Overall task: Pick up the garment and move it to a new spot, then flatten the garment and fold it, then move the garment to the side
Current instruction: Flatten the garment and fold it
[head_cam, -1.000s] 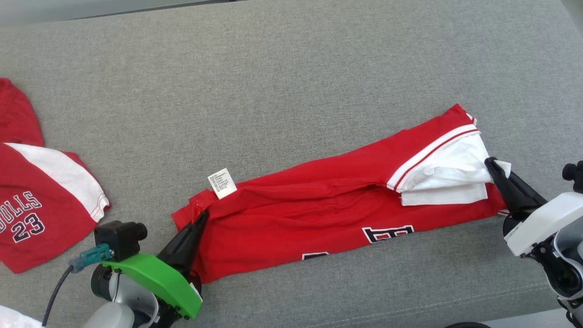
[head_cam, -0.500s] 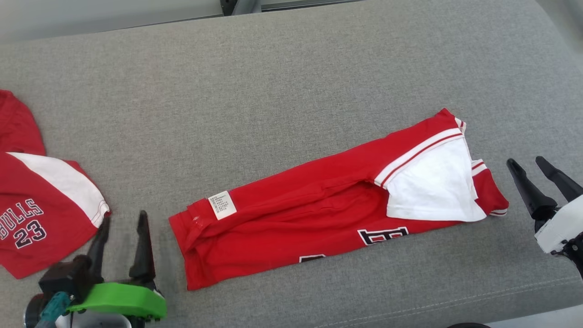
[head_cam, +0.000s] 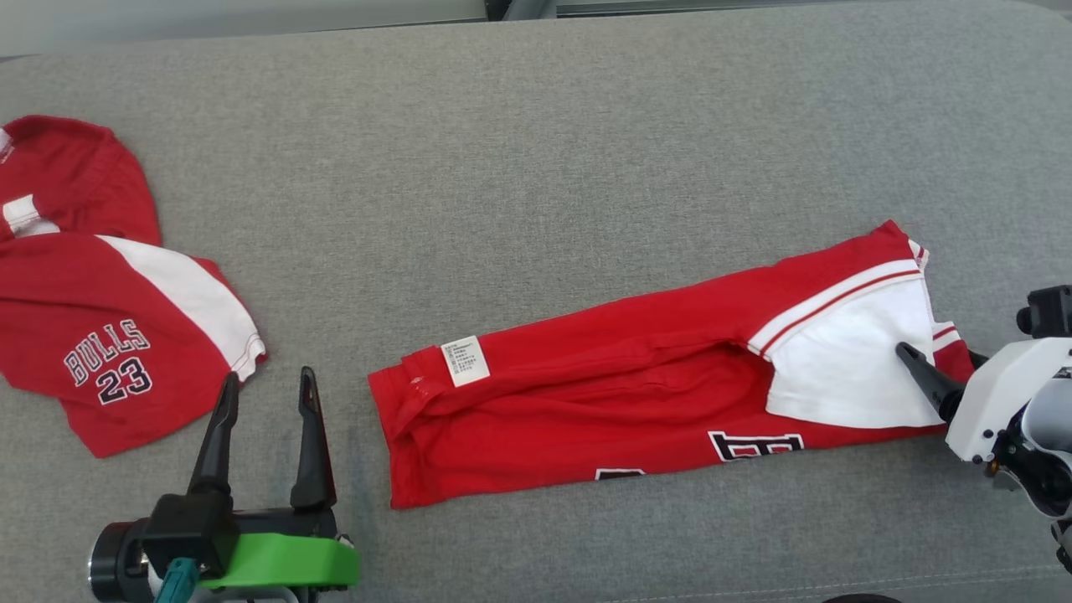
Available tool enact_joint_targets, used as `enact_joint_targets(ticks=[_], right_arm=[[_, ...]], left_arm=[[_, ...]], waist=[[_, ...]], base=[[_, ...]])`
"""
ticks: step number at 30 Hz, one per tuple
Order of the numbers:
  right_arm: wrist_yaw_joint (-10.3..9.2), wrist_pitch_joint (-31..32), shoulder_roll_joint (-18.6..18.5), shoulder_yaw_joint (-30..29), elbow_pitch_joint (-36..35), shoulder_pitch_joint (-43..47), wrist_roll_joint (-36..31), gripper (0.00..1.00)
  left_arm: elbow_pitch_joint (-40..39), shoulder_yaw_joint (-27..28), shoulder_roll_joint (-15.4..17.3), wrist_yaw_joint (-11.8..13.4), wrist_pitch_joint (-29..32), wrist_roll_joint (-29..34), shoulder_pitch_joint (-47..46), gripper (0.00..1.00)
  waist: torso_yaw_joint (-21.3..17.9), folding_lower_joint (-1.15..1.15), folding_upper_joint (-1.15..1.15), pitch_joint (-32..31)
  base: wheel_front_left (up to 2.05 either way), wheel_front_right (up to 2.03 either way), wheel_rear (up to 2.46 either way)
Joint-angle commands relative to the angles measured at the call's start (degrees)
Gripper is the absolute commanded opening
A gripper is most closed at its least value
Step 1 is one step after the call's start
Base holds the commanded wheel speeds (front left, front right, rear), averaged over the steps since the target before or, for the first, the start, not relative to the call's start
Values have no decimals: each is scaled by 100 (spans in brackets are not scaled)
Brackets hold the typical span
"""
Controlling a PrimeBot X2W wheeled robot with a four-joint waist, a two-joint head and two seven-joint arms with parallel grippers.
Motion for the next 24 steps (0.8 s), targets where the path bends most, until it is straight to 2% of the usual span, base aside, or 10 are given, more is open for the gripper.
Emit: enact_joint_targets(ticks=[1, 6, 9, 10, 12, 16, 24], right_arm=[[-4, 37, -21, 15, 234, -46, -21, 100], [-6, 263, 69, 91, 828, -2, 169, 100], [-1, 504, 169, 227, 891, 63, 489, 100], [0, 553, 209, 287, 809, 84, 645, 0], [6, 607, 184, 299, 684, 128, 981, 0], [-9, 514, -209, 123, 678, 162, 1429, 0], [-2, 268, -1151, -301, 1032, 254, 1594, 0]], left_arm=[[87, 56, -132, -159, -14, 104, -111, 100], [474, 133, -339, -518, -14, 369, -122, 100], [683, 203, -417, -668, -15, 462, -142, 100], [732, 250, -431, -704, -15, 468, -133, 100], [803, 315, -478, -758, -15, 511, -106, 100], [895, 344, -539, -909, -15, 544, -81, 100], [1102, 313, -575, -1026, -15, 529, -57, 100]], waist=[[252, 0, 0, -51], [418, 0, 0, -126], [429, 0, 0, -169], [413, 0, 0, -185], [357, 0, 0, -226], [274, 0, 0, -298], [260, 0, 0, -438]], base=[[0, 0, 0], [0, 0, 0], [0, 0, 0], [0, 0, 0], [0, 0, 0], [0, 0, 0], [0, 0, 0]])
